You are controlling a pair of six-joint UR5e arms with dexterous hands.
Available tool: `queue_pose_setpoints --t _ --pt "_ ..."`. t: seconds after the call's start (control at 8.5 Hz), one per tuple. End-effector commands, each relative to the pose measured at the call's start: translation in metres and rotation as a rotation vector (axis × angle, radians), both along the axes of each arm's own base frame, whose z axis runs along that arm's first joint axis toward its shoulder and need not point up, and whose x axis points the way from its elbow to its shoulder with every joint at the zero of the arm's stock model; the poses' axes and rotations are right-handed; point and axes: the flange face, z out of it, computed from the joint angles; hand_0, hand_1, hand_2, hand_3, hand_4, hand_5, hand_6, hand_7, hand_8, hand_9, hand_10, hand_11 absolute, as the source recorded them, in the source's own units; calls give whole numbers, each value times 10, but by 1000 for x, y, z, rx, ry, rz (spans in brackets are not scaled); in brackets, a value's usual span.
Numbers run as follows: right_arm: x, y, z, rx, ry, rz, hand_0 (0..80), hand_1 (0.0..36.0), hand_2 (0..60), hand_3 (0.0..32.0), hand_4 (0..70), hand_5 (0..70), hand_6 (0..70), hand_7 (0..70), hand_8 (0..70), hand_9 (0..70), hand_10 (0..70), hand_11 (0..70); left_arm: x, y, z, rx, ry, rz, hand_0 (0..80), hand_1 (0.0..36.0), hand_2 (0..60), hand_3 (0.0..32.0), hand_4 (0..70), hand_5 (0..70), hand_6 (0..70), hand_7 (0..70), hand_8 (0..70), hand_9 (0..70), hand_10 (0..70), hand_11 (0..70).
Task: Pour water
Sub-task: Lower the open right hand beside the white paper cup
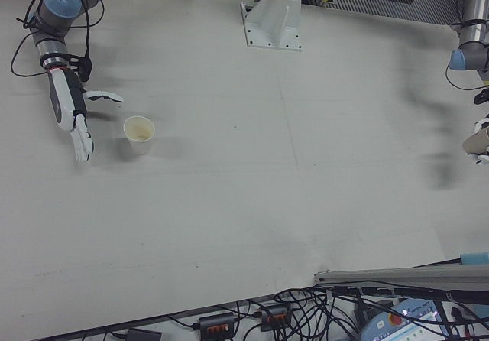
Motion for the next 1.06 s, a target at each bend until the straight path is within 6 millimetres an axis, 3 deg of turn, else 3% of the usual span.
queue_pose_setpoints --t 0.0,0.24,0.71,0.94 --pt "-4 -12 -75 -47 36 17 429 133 174 0 0 27 0 3 0 0 0 0 -1 1 5 5 4 -2 800 360 600 0 255 700 276 297 189 231 215 349" --pt "-10 -14 -76 -57 58 15 403 122 179 0 0 15 0 0 0 0 0 0 -2 2 16 10 8 -3 800 360 600 0 252 700 272 293 187 229 214 348" --pt "-11 -15 -43 -91 105 19 394 115 179 0 0 11 0 0 0 0 0 3 2 0 15 8 5 6 800 360 600 0 257 700 284 302 191 233 215 351" --pt "-9 -15 -37 -100 103 19 398 117 180 0 0 15 0 0 0 0 0 0 2 0 15 6 5 6 800 360 600 0 257 700 283 300 190 231 214 349"
